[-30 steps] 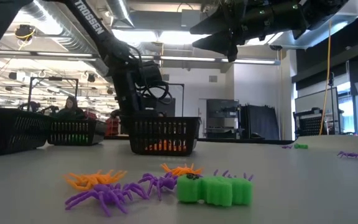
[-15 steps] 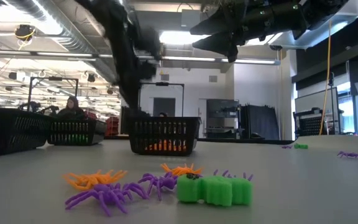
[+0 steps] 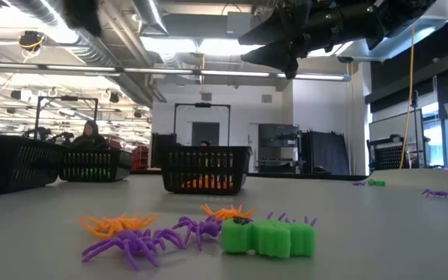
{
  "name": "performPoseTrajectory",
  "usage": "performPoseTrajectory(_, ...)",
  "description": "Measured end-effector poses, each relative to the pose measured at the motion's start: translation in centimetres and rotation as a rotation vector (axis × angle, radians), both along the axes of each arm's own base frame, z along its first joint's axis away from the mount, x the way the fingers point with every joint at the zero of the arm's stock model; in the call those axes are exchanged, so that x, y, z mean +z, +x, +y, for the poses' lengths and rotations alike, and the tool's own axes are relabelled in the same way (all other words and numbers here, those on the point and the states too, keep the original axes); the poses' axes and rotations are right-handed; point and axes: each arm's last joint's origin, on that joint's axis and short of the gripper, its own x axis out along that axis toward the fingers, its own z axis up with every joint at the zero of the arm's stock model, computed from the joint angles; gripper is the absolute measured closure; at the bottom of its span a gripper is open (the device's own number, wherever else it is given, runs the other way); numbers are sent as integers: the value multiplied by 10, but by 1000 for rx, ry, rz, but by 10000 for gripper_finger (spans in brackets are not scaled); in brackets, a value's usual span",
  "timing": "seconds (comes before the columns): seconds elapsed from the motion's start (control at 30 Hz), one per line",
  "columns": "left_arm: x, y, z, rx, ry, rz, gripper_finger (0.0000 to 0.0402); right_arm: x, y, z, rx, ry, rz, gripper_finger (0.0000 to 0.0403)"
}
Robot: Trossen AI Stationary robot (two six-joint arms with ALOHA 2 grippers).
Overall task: Sort Halloween decoration
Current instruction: Put the purple spider toy into the bottom left black basket
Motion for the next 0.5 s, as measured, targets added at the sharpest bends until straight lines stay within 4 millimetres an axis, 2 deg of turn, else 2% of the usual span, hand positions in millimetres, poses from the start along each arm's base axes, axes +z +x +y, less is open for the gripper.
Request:
performPoseTrajectory(0.13, -1, -32, -20, 8, -28, -84, 400, 1, 0, 0, -6, 1, -12, 205)
performPoseTrajectory(0.27, -21, -51, -30, 11, -95, -81, 400, 2, 0, 0, -5, 1, -17, 205)
performPoseTrajectory(0.37, -43, -54, -37, -31, -130, -25, 400, 2, 0, 0, -6, 3, -17, 205)
performPoseTrajectory(0.5, -76, -45, -50, -128, -171, 53, 400, 2, 0, 0, -6, 3, -17, 205)
